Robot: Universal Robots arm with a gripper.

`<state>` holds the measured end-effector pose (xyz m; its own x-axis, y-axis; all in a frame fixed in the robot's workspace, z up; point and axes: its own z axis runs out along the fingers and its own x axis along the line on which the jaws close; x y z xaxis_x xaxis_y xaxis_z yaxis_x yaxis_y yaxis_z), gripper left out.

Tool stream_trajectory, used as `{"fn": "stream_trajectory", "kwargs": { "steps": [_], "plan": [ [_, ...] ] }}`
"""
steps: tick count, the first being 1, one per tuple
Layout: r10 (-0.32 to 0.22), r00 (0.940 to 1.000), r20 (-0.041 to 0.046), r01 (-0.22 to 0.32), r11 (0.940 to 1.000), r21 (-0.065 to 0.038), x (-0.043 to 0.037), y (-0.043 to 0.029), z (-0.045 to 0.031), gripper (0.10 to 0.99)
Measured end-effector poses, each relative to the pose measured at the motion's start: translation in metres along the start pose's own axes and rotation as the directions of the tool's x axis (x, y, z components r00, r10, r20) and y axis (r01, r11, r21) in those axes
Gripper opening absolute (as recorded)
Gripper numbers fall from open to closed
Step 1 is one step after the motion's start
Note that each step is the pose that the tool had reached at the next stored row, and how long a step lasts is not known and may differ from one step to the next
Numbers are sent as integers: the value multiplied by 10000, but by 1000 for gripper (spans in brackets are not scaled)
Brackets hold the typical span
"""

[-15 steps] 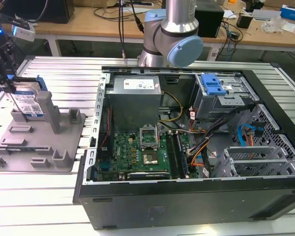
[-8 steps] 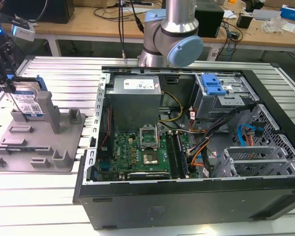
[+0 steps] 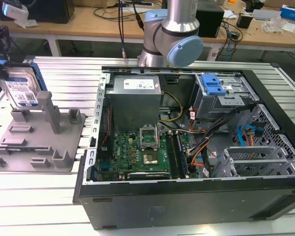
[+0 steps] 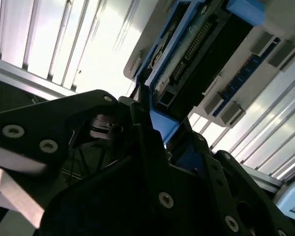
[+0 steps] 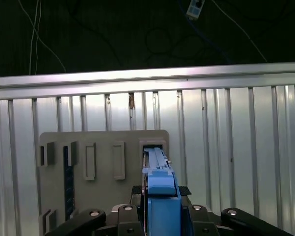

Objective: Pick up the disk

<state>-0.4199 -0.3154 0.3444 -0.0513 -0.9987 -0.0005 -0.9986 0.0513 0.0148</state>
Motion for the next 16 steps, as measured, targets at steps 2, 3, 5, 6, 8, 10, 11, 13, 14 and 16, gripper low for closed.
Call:
{"fn": "stream_trajectory", "kwargs": {
  "steps": [2,3,5,6,8,10,11,13,14,16],
  "plan": [
    [-10,10000,1,10,10000,0,0,2,-119,369],
    [-14,10000,0,14,10000,1,0,2,-163,369],
    [-28,10000,0,28,10000,0,0,4,-293,369],
    [-35,10000,1,35,10000,0,0,5,-340,369],
    [-58,10000,0,58,10000,0,0,8,-508,369],
    [-75,10000,0,75,10000,1,0,9,-619,369],
    [-91,10000,0,91,10000,1,-1,10,-720,369],
    [-105,9999,-1,105,9999,0,0,12,-808,369],
    [-125,9999,-1,125,9999,0,0,14,-928,369],
    [-139,9999,0,139,9999,1,-1,15,-1021,369]
  ]
}}
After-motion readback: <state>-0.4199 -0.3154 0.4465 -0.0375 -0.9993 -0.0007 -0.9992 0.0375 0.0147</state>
